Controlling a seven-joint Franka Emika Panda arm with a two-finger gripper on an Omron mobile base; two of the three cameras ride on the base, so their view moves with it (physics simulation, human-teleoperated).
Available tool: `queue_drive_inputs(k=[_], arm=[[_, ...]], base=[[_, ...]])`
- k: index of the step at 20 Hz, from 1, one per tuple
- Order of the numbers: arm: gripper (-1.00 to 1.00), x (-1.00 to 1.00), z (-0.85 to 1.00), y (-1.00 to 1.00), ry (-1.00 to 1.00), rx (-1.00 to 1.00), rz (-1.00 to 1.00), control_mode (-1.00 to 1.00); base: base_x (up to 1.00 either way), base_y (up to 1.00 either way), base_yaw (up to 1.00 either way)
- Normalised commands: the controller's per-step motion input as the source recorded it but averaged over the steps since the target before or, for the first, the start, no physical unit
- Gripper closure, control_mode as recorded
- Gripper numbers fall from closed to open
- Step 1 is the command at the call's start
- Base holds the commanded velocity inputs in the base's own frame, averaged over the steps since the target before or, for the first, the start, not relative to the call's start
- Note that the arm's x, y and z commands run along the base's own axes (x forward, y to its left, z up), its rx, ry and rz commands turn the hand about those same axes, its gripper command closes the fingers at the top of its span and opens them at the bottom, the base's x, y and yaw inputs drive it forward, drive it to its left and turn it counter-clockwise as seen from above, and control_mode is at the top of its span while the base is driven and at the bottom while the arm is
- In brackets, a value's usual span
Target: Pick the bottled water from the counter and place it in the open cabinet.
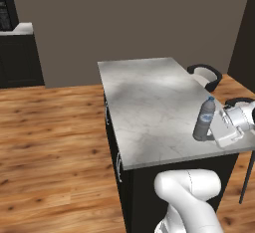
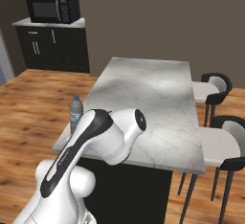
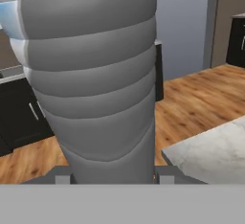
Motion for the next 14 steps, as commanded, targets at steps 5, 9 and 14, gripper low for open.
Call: queue_drive_inputs(k=[5,9,14], arm=[[1.00,0.00,0.00,0.00,0.00,0.00,0.00,-1.00],[1.00,0.00,0.00,0.00,0.00,0.00,0.00,-1.00],[1.00,0.00,0.00,0.00,0.00,0.00,0.00,1.00]], base=[[0.00,0.00,0.00],[0.00,0.00,0.00],[0.00,0.01,0.00]])
